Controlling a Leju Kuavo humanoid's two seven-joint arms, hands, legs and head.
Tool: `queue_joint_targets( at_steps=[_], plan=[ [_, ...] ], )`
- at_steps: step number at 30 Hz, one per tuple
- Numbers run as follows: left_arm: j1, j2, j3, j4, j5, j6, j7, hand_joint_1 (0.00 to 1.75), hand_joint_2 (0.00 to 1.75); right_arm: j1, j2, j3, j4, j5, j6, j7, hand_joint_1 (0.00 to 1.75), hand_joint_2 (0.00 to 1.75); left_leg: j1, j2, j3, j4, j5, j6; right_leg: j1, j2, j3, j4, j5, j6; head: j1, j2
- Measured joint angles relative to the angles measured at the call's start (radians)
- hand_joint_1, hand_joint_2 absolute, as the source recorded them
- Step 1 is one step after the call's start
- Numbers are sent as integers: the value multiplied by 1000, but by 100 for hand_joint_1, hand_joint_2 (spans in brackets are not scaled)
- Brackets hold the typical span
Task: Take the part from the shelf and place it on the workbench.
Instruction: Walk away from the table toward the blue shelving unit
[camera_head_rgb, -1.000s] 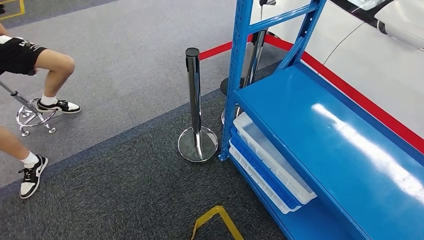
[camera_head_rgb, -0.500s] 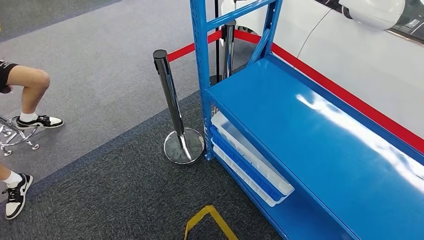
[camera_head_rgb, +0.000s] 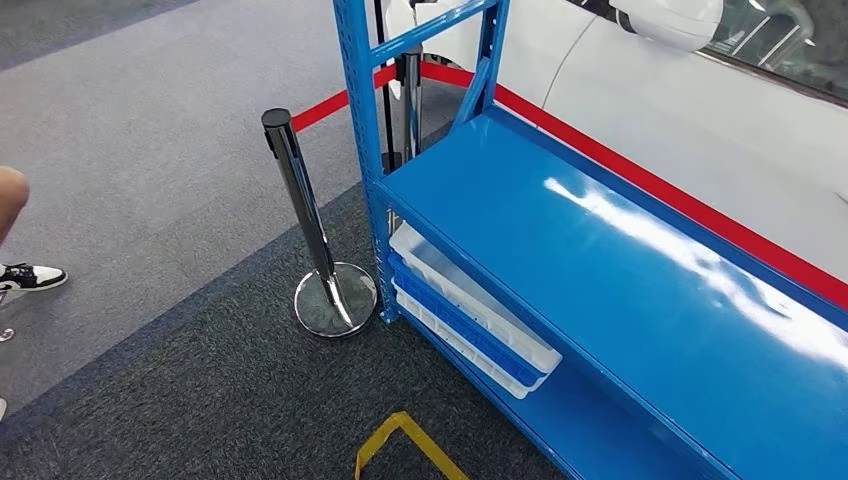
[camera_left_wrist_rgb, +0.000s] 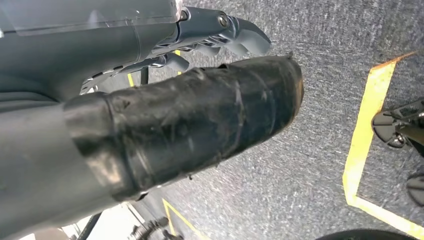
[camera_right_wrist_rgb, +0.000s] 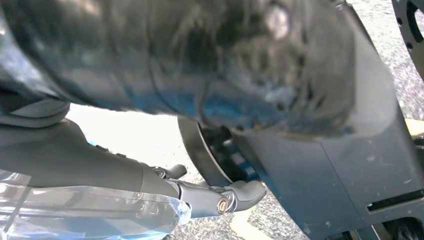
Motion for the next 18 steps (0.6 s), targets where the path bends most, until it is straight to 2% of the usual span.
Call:
queue_joint_targets(
  at_steps=[1, 2, 3, 5, 6, 7, 9, 10, 12, 14, 15, 16, 17, 18],
  plan=[
    [1, -1, -1, 0, -1, 0, 0, 0, 0, -1, 0, 0, 1, 0, 0, 0, 0, 0, 1, 10, 0, 1, -1, -2, -3, -2, -9, 29, -6, 7, 0, 0],
    [1, -2, -2, 0, -2, 0, 1, 0, 0, 0, -1, 0, 3, 0, 0, 0, 0, 0, 3, 20, 0, 4, -3, -4, -7, -4, -1, 22, 7, 13, 1, 0],
    [0, -3, -2, 0, -2, 0, 1, 0, 0, 2, -1, 0, 5, 0, 0, 1, 0, 0, 6, 29, 0, 9, -7, -9, -11, -11, 25, -21, 37, 21, 0, 0],
    [0, -2, -4, 0, -3, 1, 2, 0, 0, 7, 0, 0, 10, 0, 0, 1, 0, 0, 9, 43, -4, 29, -17, -24, -17, -44, 89, -149, 92, 33, 4, 0],
    [1, -1, -4, 0, -4, 1, 3, 0, 0, 9, 2, 0, 10, 0, 1, 0, 0, 0, 7, 49, -8, 38, -22, -31, -17, -57, 107, -192, 105, 28, 8, 0],
    [0, 1, -5, 1, -4, 2, 5, 0, 0, 9, 7, 0, 10, 0, 2, 0, 0, 0, 4, 55, -12, 46, -25, -37, -15, -63, 112, -211, 106, 18, 9, 0],
    [-2, 1, -6, 1, -4, 3, 7, 0, 0, 8, 15, 0, 10, 0, 4, -2, 0, 0, 1, 70, -13, 51, -27, -43, -12, -49, 107, -210, 106, -9, 6, 0],
    [-3, 1, -7, 1, -4, 3, 8, 0, 0, 8, 18, 0, 10, 0, 4, -2, 0, 0, 3, 69, -13, 55, -31, -46, -13, -41, 106, -210, 108, -18, 4, 0],
    [-5, 1, -7, 1, -5, 3, 10, 0, 0, 6, 20, 0, 10, -1, 5, -4, 0, 0, 8, 37, -30, 99, -65, -55, -16, -26, 104, -211, 113, -31, 1, 0],
    [-4, 0, -8, 1, -5, 3, 11, 0, 0, 4, 22, 0, 11, -1, 5, -4, 0, 0, 10, -5, -86, 218, -131, -60, -16, -10, 100, -212, 118, -40, -1, 0],
    [-2, 0, -8, 1, -5, 3, 12, 0, 0, 4, 23, 0, 11, -1, 6, -4, 0, 0, 9, -13, -119, 284, -156, -61, -14, 0, 97, -211, 120, -43, -2, 0],
    [-1, 0, -9, 1, -6, 4, 13, 0, 0, 3, 24, 0, 11, 0, 6, -5, 0, 0, 9, -17, -141, 329, -166, -59, -13, 10, 95, -211, 121, -44, -2, 0],
    [0, 0, -10, 1, -7, 4, 14, 0, 0, 3, 25, 0, 11, 0, 6, -6, 0, 0, 8, -19, -147, 337, -156, -56, -11, 22, 94, -211, 122, -45, -2, 0],
    [1, 0, -10, 1, -7, 4, 15, 0, 0, 3, 26, 0, 11, 1, 7, -7, 0, 0, 7, -23, -133, 307, -128, -50, -10, 33, 95, -211, 123, -45, -2, 0]
  ],
)
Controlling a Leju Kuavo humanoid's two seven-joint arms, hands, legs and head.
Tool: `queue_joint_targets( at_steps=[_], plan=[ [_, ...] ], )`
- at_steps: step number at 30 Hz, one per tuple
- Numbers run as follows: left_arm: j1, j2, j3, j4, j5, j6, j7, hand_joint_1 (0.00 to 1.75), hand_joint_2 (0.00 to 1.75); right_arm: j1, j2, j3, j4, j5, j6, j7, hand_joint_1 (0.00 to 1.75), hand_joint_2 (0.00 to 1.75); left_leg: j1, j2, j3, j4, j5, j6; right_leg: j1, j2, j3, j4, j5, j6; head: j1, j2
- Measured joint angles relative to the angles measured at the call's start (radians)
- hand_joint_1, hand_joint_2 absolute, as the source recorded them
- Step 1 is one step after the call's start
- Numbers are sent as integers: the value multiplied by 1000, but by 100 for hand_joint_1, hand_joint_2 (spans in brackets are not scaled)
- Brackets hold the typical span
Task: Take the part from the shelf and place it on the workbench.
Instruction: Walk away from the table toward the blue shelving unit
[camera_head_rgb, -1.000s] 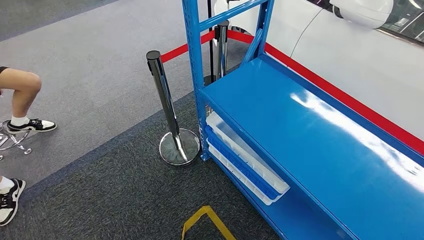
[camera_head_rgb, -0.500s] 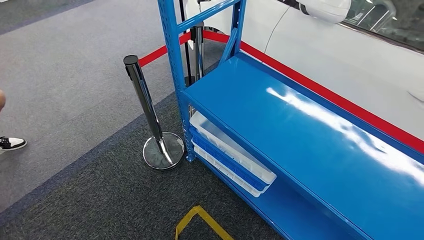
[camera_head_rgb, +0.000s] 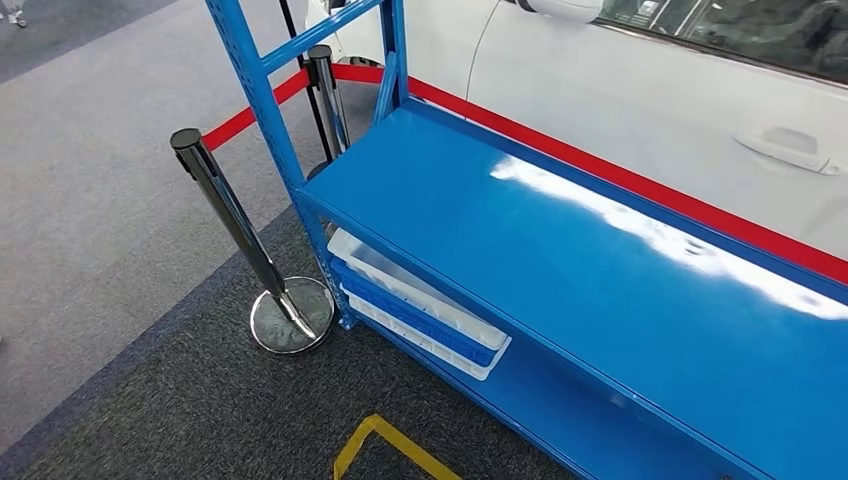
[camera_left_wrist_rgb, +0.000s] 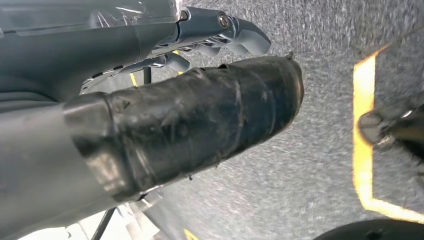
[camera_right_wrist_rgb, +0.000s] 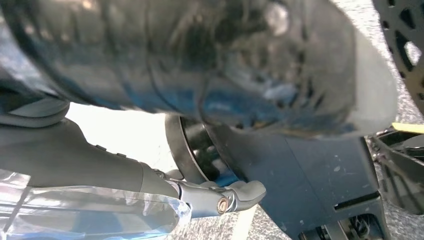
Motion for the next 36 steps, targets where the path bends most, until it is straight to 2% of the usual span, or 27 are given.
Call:
queue_joint_targets(
  at_steps=[1, 3, 4, 5, 7, 8, 9, 11, 12, 13, 14, 15, 16, 18, 19, 20, 22, 24, 26, 28, 29, 30, 31, 33, 34, 35, 36],
  plan=[
    [0, 0, -1, 0, 0, 0, 0, 0, 0, -1, 1, 0, 0, 1, 1, 0, 0, 0, -1, -10, 30, -64, 39, 8, 1, 11, 1, 0, 1, 1, 0, 0],
    [-1, 2, -3, 0, 0, 0, 0, 0, 0, -3, 5, 0, 0, 3, 3, 0, 0, 0, -4, -52, 92, -196, 90, 23, 0, 31, 0, 1, 3, 6, 1, 0],
    [-2, 2, -3, 0, 0, 0, 0, 0, 0, -5, 7, 0, 0, 5, 4, 1, 0, 0, -6, -67, 110, -235, 99, 27, -2, 40, -3, 0, 5, 11, 1, 0],
    [-3, 3, -4, 0, 0, 0, 0, 0, 0, -6, 8, 0, 0, 7, 5, 2, 0, 0, -8, -74, 116, -249, 98, 28, -5, 48, -6, -1, 7, 18, 1, 0],
    [-6, 3, -5, 0, 0, 0, 1, 0, 0, -7, 8, 0, 0, 11, 6, 4, 0, 0, -8, -54, 122, -262, 104, 28, -8, 60, -8, -5, 11, 31, -1, 0],
    [-7, 2, -6, 0, 0, 0, 1, 0, 0, -7, 8, -1, 0, 12, 7, 5, 0, 0, -6, -43, 126, -272, 109, 30, -5, 46, -10, 0, 6, 37, 0, 0],
    [-7, 2, -6, 0, 0, 0, 1, 0, 0, -7, 7, -1, 0, 13, 7, 7, 0, 0, -3, -31, 130, -283, 115, 34, -2, 23, -18, 20, -10, 42, 1, 0],
    [-4, 1, -7, 0, -1, 0, 1, 0, 0, -8, 4, -2, 0, 15, 7, 11, 0, 0, -2, -6, 133, -293, 121, 39, 4, -29, -59, 117, -74, 49, 6, 0],
    [-2, 1, -8, 0, -1, 0, 2, 0, 0, -9, 3, -3, 0, 15, 7, 12, 0, 0, -3, 6, 132, -292, 121, 41, 4, -39, -83, 178, -108, 51, 8, 0],
    [-1, 1, -8, 0, -1, 0, 2, 0, 0, -11, 3, -4, 0, 16, 7, 12, 0, 0, -4, 17, 131, -291, 120, 40, 4, -41, -99, 225, -126, 53, 8, 0],
    [-1, 1, -9, 0, -2, 0, 2, 0, 0, -11, 2, -4, 0, 16, 7, 13, 0, 0, -4, 28, 130, -289, 119, 40, 4, -43, -100, 241, -126, 54, 8, 0],
    [0, 1, -10, 0, -2, 0, 3, 0, 0, -10, 2, -5, 1, 17, 7, 13, 0, 0, -4, 38, 130, -288, 118, 39, 4, -46, -82, 220, -107, 54, 8, 0],
    [-1, 0, -11, 0, -2, 0, 3, 0, 0, -7, 2, -5, 2, 17, 7, 13, 0, 0, -4, 46, 130, -285, 116, 38, 4, -55, -49, 164, -74, 54, 8, 0],
    [-1, 0, -12, 0, -3, 0, 4, 0, 0, -2, 3, -6, 2, 17, 9, 11, 0, 0, -7, 61, 129, -277, 112, 32, 8, -93, 19, 32, -26, 46, 9, 0],
    [-1, 0, -13, 0, -3, 0, 4, 0, 0, 0, 5, -7, 0, 16, 11, 10, 0, 0, -9, 69, 128, -273, 110, 28, 10, -106, 36, -8, -16, 39, 8, 0],
    [-1, 0, -14, 0, -3, 0, 5, 0, 0, 1, 8, -9, -2, 16, 12, 8, 0, 0, -11, 76, 127, -271, 110, 25, 13, -111, 40, -24, -17, 32, 7, 0],
    [-3, 0, -16, 0, -3, 0, 6, 0, 0, 5, 12, -11, -5, 16, 13, 7, 0, 0, -14, 90, 126, -270, 109, 17, 12, -95, 35, -28, -11, 19, 5, 0],
    [-4, 0, -18, 0, -3, 0, 6, 0, 0, 7, 16, -13, -8, 16, 13, 7, 0, 0, -12, 66, 116, -243, 87, 6, 6, -80, 34, -33, -4, 7, 3, 0],
    [-3, 0, -19, 0, -3, 0, 7, 0, 0, 7, 19, -16, -10, 16, 13, 7, 0, 0, -6, 20, 71, -143, 28, -5, 0, -66, 30, -35, 2, -3, -1, 0],
    [0, 0, -20, 0, -3, 1, 8, 0, 0, 7, 20, -17, -11, 16, 14, 7, 0, 0, -3, 4, 13, -16, -25, -11, -2, -47, 24, -34, 6, -6, -2, 0],
    [1, 0, -20, 0, -3, 1, 9, 0, 0, 7, 20, -17, -12, 16, 14, 7, 0, 0, -2, 3, -1, 13, -27, -11, -2, -37, 22, -32, 7, -6, -2, 0],
    [2, 0, -21, 0, -3, 1, 10, 0, 0, 8, 20, -18, -12, 16, 14, 7, 0, 0, -1, 2, 3, 3, -9, -11, -2, -26, 21, -29, 7, -6, -2, 0],
    [2, 0, -21, 0, -3, 1, 11, 0, 0, 8, 21, -18, -12, 16, 14, 7, 0, 0, -1, -1, 27, -46, 25, -8, -2, -16, 21, -27, 7, -5, -2, 0],
    [2, 1, -21, 0, -4, 2, 12, 0, 0, 7, 22, -20, -13, 16, 14, 7, 0, 0, 0, -31, 94, -188, 87, -2, -3, 3, 18, -21, 6, 1, -2, 0],
    [1, 2, -21, 0, -4, 2, 13, 0, 0, 7, 23, -21, -14, 17, 14, 8, 0, 0, 0, -46, 117, -237, 101, 0, -3, 12, 15, -18, 6, 7, -2, 0],
    [0, 2, -21, 0, -4, 2, 14, 0, 0, 6, 23, -22, -16, 18, 14, 8, 0, 0, -2, -55, 127, -261, 103, 2, -4, 19, 11, -17, 8, 13, -1, 0],
    [0, 2, -22, 0, -4, 2, 14, 0, 0, 6, 23, -23, -16, 18, 14, 8, 0, 0, -4, -54, 129, -264, 101, 4, -5, 26, 7, -17, 10, 20, -1, 0]
  ],
)
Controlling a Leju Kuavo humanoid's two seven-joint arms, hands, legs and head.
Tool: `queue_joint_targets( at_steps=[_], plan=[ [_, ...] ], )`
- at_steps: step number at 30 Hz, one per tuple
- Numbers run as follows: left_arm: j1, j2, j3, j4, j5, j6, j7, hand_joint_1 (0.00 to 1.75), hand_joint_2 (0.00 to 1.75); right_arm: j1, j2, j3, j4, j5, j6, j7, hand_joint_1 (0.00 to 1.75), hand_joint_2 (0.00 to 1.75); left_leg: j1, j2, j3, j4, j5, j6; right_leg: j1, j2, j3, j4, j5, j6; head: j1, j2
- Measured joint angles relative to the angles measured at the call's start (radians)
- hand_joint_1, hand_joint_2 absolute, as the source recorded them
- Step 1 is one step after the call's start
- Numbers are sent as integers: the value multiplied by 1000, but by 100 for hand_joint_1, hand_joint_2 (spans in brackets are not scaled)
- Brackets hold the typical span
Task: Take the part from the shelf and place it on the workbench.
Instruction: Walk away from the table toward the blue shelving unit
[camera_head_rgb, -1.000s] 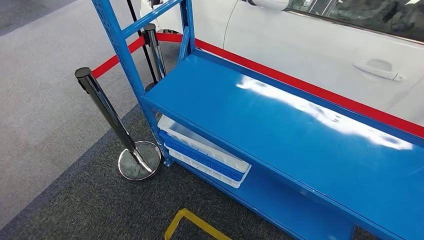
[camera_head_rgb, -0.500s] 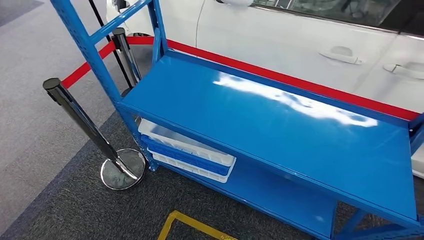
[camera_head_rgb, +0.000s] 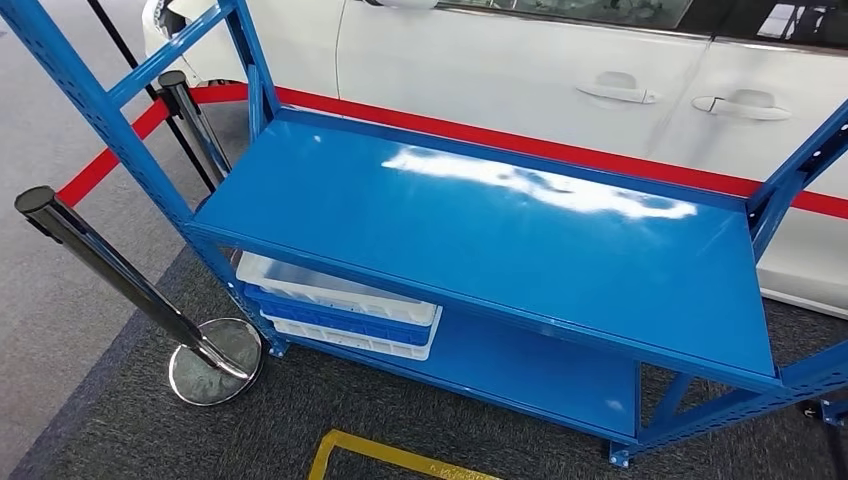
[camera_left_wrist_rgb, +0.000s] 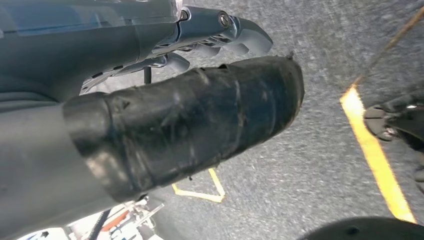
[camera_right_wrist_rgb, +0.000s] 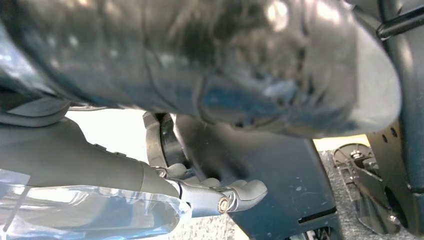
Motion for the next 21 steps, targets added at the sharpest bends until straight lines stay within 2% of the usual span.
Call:
queue_joint_targets(
  at_steps=[1, 2, 3, 5, 7, 8, 9, 10, 12, 13, 14, 15, 17, 19, 21],
  plan=[
    [-1, 0, 0, 0, -1, 0, 0, 0, 0, 0, 0, -1, -1, 0, 0, 0, 0, 0, 0, 7, -1, -2, 3, 4, -1, 8, -3, -2, 3, 7, 0, 0],
    [-2, 0, 0, 0, -1, 0, 0, 0, 44, 1, 0, -1, -1, 1, 0, 0, 0, 0, 2, 18, 0, -6, 6, 9, -1, 7, -4, 1, 1, 12, 0, 0],
    [-2, -1, -1, 0, -2, 0, 1, 0, 87, 1, 0, -2, -1, 1, 0, 1, 0, 0, 4, 27, 1, -11, 10, 16, 0, -4, -9, 12, -8, 17, 2, 0],
    [-1, -2, -1, 0, -2, 1, 1, 0, 175, 0, 0, -4, -2, 4, 0, 2, 0, 0, 6, 48, 1, -19, 15, 27, 2, -46, -44, 92, -61, 24, 7, 0],
    [2, -1, -1, 0, -2, 1, 1, 0, 175, -5, 0, -7, -3, 7, -1, 2, 0, 0, 3, 67, -3, -17, 15, 31, 1, -74, -100, 219, -126, 27, 10, 0],
    [2, -1, -1, 0, -2, 1, 1, 0, 175, -6, 0, -7, -3, 8, -1, 3, 0, 0, 2, 77, -4, -16, 15, 31, 1, -78, -116, 262, -138, 29, 10, 0],
    [2, -1, -1, 0, -2, 1, 1, 0, 175, -6, 0, -8, -3, 9, -2, 3, 0, 0, 2, 87, -4, -14, 14, 31, 0, -80, -115, 270, -131, 29, 10, 0],
    [2, -2, -1, 0, -1, 1, 1, 0, 175, -5, 0, -9, -3, 10, -2, 3, 0, 0, 2, 95, -4, -13, 13, 30, 0, -84, -94, 237, -106, 29, 10, 0],
    [1, -2, -1, 0, 0, 1, 1, 0, 175, 0, 0, -10, -3, 10, -2, 4, 0, 0, 0, 109, -3, -9, 11, 26, 2, -111, -22, 102, -44, 25, 10, 0],
    [1, -2, -1, 0, 0, 1, 1, 0, 175, 2, 0, -11, -4, 10, -1, 5, 0, 0, -2, 115, -4, -6, 9, 22, 4, -125, 6, 44, -26, 20, 10, 0],
    [0, -2, -1, 0, 1, 1, 1, 0, 175, 2, 0, -12, -5, 10, -1, 6, 0, 0, -4, 122, -5, -3, 8, 18, 7, -134, 19, 10, -19, 15, 9, 0],
    [0, -2, -1, 0, 1, 1, 1, 0, 175, 3, 0, -13, -6, 10, -1, 6, 0, 0, -7, 129, -5, -2, 8, 14, 10, -135, 20, 0, -22, 10, 8, 0],
    [-1, -2, -1, 0, 1, 1, 2, 0, 175, 6, 0, -15, -7, 11, -1, 8, 0, 0, -7, 141, -6, -2, 5, 4, 9, -117, 15, -4, -16, 0, 8, 0],
    [-2, -2, -1, 0, 1, 1, 3, 0, 175, 8, 0, -16, -8, 12, -1, 10, 0, 0, -4, 138, -6, 2, -4, -4, 4, -107, 15, -8, -11, -9, 8, 0],
    [-2, -2, -1, 0, 1, 1, 4, 0, 175, 8, 0, -16, -9, 12, -1, 10, 0, 0, -3, 132, -7, 6, -9, -7, 2, -106, 16, -9, -9, -12, 8, 0]
  ],
)
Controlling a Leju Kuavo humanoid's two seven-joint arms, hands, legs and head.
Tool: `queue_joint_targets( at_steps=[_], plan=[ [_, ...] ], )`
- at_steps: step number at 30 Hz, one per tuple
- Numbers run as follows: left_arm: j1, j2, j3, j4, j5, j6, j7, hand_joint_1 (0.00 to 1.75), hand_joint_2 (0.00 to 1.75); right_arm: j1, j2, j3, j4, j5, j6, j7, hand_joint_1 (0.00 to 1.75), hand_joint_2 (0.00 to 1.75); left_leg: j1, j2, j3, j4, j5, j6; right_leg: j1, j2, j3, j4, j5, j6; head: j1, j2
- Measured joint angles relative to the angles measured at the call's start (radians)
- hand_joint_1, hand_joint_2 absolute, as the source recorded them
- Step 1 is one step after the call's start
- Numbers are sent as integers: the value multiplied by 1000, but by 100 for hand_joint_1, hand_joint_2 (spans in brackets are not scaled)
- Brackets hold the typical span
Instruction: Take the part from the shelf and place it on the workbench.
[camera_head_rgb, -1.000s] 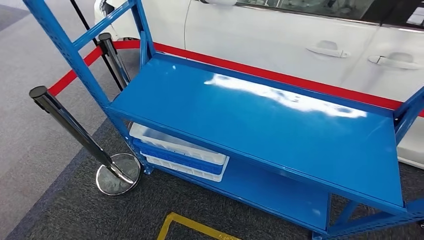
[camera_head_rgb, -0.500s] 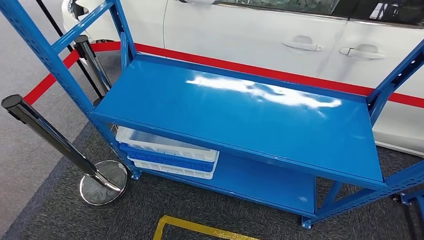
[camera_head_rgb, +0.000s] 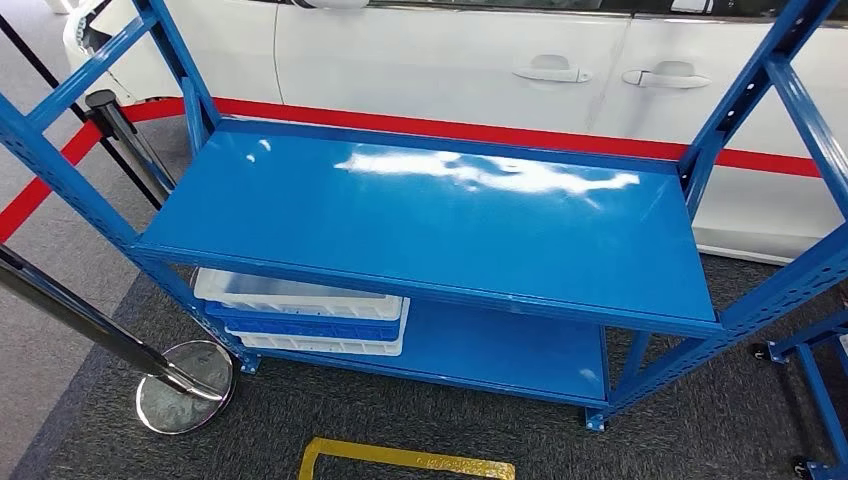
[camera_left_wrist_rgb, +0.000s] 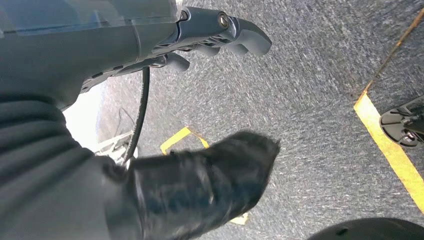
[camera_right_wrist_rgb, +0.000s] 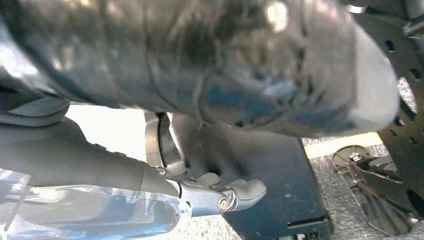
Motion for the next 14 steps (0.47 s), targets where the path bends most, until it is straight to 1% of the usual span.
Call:
queue_joint_targets(
  at_steps=[2, 4, 5, 6, 7, 8, 9, 10, 11, 12, 14],
  plan=[
    [0, 0, 0, 0, 0, 0, 0, 0, 175, 0, 0, 0, 0, 0, 0, 0, 0, 0, 0, -3, 0, 2, -1, -1, 0, 0, 0, 0, 0, 0, 0, 0],
    [0, 0, 0, 0, 0, 0, 0, 0, 175, 0, 0, -1, 0, 0, 0, 0, 0, 0, 1, -26, -10, 25, -18, -5, -1, 5, -2, 0, 2, -3, -4, 0],
    [1, 0, -1, 0, 0, 0, 2, 0, 175, 0, 0, -1, -1, 1, 0, 0, 0, 0, 2, -44, -43, 98, -52, -9, -1, 14, -5, 0, 3, -5, -7, 0],
    [3, 0, -2, 0, 0, 1, 6, 0, 175, 0, 1, -2, -2, 2, 1, 0, 0, 0, 3, -61, -62, 138, -60, -11, -1, 27, -7, 2, 5, -8, -9, 0],
    [4, 0, -3, 0, 0, 2, 9, 0, 175, 0, 1, -2, -3, 3, 1, 1, 0, 0, 3, -71, -67, 149, -53, -10, 0, 39, -9, 3, 5, -9, -11, 0],
    [5, 1, -4, 0, 0, 3, 12, 0, 175, 0, 2, -2, -4, 4, 2, 1, 0, 44, 4, -81, -61, 134, -38, -7, 0, 50, -9, 5, 5, -9, -11, 0],
    [4, 2, -5, 0, 0, 5, 15, 0, 175, 0, 2, -2, -4, 4, 2, 1, 0, 87, 2, -86, -26, 58, -1, -1, 2, 57, -9, 7, 4, -5, -11, 0],
    [3, 2, -6, 0, 0, 6, 16, 0, 175, -1, 2, -3, -5, 4, 2, 2, 0, 131, 1, -90, -6, 15, 11, 3, 3, 59, -11, 9, 4, -2, -11, 0],
    [3, 3, -7, 0, -1, 7, 17, 0, 175, -1, 2, -3, -5, 4, 1, 2, 0, 175, 1, -93, 3, -7, 12, 3, 6, 59, -13, 11, 1, -3, -10, 0],
    [3, 3, -9, 0, -2, 7, 19, 0, 175, -1, 2, -4, -6, 5, 0, 3, 0, 175, 0, -93, 5, -11, 12, 2, 8, 60, -15, 13, 0, -6, -10, 0],
    [3, 2, -11, 0, -6, 8, 22, 0, 175, 0, 2, -6, -6, 5, -1, 4, 0, 175, 0, -92, 4, -12, 12, -2, 10, 59, -15, 15, -1, -16, -9, 0]
  ],
)
